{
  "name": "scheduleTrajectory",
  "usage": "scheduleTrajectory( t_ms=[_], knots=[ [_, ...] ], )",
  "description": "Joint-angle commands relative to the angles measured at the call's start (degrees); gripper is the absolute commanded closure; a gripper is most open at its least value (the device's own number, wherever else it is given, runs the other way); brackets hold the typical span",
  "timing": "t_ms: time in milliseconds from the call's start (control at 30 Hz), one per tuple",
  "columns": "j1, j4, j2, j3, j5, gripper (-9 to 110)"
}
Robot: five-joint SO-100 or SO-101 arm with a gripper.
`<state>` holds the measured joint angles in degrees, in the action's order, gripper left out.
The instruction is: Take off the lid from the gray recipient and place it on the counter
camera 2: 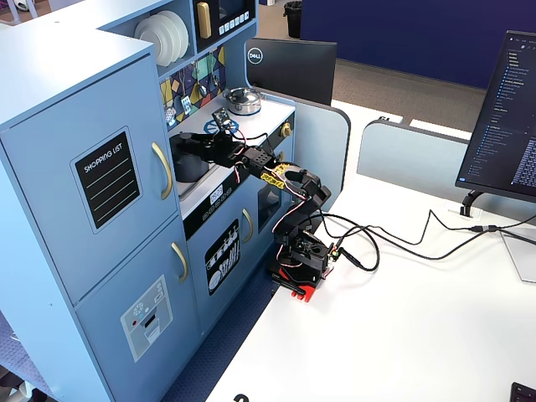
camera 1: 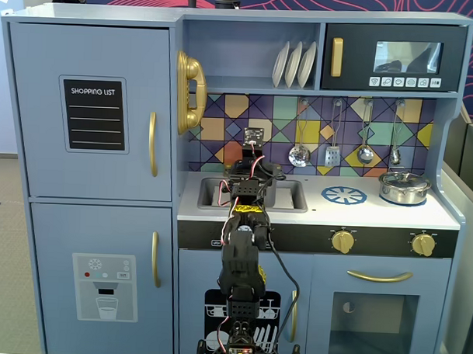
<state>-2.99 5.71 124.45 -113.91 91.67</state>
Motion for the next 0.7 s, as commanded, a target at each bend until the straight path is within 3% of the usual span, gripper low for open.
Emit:
scheduleTrajectory(
  t_ms=[0, 233, 400, 667],
  knots=[
    [-0.18, -2.72, -1.41, 5.10, 0.09, 86],
    [-0.09, -4.48, -2.37, 4.48, -0.09, 88],
    [0.09, -5.10, -3.16, 4.48, -0.44, 102],
    [0.88, -7.65, -3.43, 5.89, -0.88, 102]
  ],
)
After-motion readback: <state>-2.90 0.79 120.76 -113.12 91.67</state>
